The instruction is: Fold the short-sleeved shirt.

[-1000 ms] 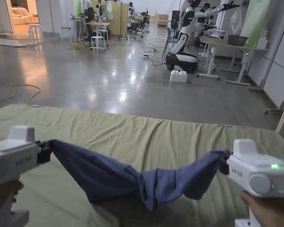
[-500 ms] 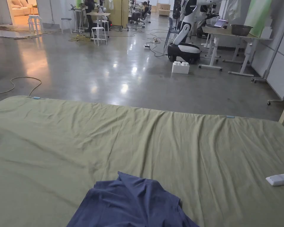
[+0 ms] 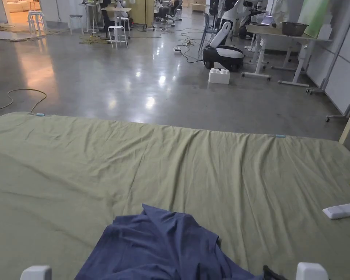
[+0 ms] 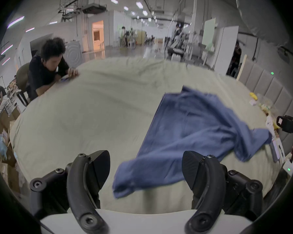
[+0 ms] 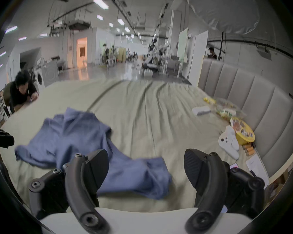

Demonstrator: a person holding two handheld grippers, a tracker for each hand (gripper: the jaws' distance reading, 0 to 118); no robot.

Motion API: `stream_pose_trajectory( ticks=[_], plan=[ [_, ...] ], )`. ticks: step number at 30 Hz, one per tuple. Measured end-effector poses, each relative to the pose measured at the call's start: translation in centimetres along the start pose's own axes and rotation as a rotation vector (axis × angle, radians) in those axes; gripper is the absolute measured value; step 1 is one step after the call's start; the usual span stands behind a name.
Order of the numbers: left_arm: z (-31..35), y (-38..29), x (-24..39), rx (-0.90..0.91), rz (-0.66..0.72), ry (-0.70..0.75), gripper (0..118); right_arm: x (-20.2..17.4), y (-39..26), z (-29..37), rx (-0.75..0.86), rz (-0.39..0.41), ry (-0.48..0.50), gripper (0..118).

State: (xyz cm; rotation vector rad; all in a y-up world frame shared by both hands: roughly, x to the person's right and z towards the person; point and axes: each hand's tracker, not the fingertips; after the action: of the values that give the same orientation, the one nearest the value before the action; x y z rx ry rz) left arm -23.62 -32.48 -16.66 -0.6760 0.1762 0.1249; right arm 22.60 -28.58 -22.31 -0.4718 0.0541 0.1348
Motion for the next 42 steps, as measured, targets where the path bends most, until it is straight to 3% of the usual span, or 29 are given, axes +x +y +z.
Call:
stream_pose_trajectory(
  ticks=[7,10,12,13,14,16,17,19,20,26,35,37,41,42],
  plan=[
    [3.3,4.3,6.2,0.289,-0.07,-0.044,84,-3.8,4.7,3.5,0.26,-0.062,0.037,93],
    [5.0,5.5,8.2,0.401,-0.09,-0.034,73,-5.4,5.6,4.6,0.363,-0.025,0.023,62],
    [5.9,5.9,9.2,0.467,-0.104,-0.04,46,-6.3,6.0,4.9,0.434,0.01,-0.021,29],
    [6.4,6.0,9.6,0.499,-0.12,-0.034,28,-6.5,5.8,4.8,0.398,-0.04,0.0,18],
    [6.6,6.0,10.1,0.491,-0.121,-0.029,11,-6.6,5.9,5.1,0.417,-0.045,-0.002,14],
    [7.0,5.9,10.4,0.505,-0.13,-0.029,10,-6.7,5.7,5.0,0.403,-0.097,0.041,5],
    [7.3,5.7,10.5,0.522,-0.146,-0.044,5,-7.0,5.4,5.0,0.393,-0.093,0.036,3],
    [7.6,5.2,10.9,0.52,-0.157,-0.043,5,-7.6,5.7,5.4,0.46,0.017,0.026,3],
    [7.3,5.1,10.6,0.507,-0.173,-0.038,5,-7.6,5.2,5.1,0.419,-0.023,0.045,3],
    [2.8,4.2,8.2,0.32,-0.142,-0.057,5,-7.7,4.4,3.9,0.353,-0.022,0.072,3],
    [-13.1,8.9,4.0,-0.04,-0.075,-0.1,6,-6.1,1.8,0.3,0.209,-0.011,0.055,3],
    [-16.7,10.8,4.8,-0.105,-0.083,-0.122,11,-5.5,1.3,-0.6,0.177,-0.01,0.046,3],
    [-22.7,13.1,6.0,-0.209,-0.088,-0.128,92,-4.3,0.1,-1.9,0.111,-0.024,0.024,3],
    [-24.0,13.5,6.2,-0.226,-0.088,-0.126,99,-4.0,-0.1,-2.2,0.1,-0.022,0.018,3]
  ],
)
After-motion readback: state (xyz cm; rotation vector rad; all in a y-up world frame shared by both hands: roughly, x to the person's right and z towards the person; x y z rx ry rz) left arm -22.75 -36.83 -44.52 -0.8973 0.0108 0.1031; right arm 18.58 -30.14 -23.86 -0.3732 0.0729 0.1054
